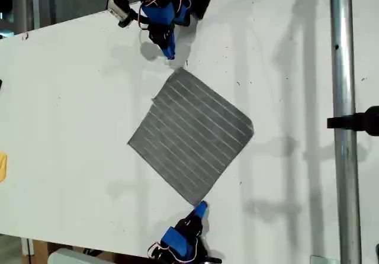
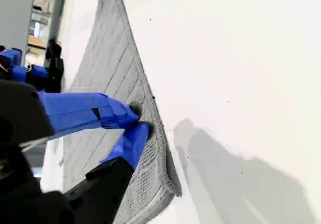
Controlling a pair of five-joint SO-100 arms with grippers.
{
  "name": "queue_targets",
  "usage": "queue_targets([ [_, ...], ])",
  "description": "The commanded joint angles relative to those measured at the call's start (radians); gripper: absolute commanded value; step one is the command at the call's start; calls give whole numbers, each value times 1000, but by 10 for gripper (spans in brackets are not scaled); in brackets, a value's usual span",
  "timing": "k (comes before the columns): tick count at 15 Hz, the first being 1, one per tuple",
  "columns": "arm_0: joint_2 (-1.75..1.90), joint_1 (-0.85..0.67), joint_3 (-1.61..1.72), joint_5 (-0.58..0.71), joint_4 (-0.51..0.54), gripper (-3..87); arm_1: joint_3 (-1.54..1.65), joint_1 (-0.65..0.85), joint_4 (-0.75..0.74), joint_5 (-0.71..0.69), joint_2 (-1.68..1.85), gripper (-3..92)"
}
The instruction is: Grasp corners of a towel and fold twice.
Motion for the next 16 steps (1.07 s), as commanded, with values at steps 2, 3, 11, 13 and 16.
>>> queue_targets([
  [2,2,-443,14,-592,6,-29,-41,-103,6,8,-5,-3],
  [3,2,-442,14,-591,6,-29,-41,-103,6,8,-5,-3],
  [11,0,-456,14,-566,6,-27,-40,-124,14,0,-5,-3],
  [13,2,-422,-25,-635,14,-30,-78,-132,5,0,-5,-3],
  [16,-55,-330,-170,-755,14,-31,-207,-158,21,-14,-74,-3],
])
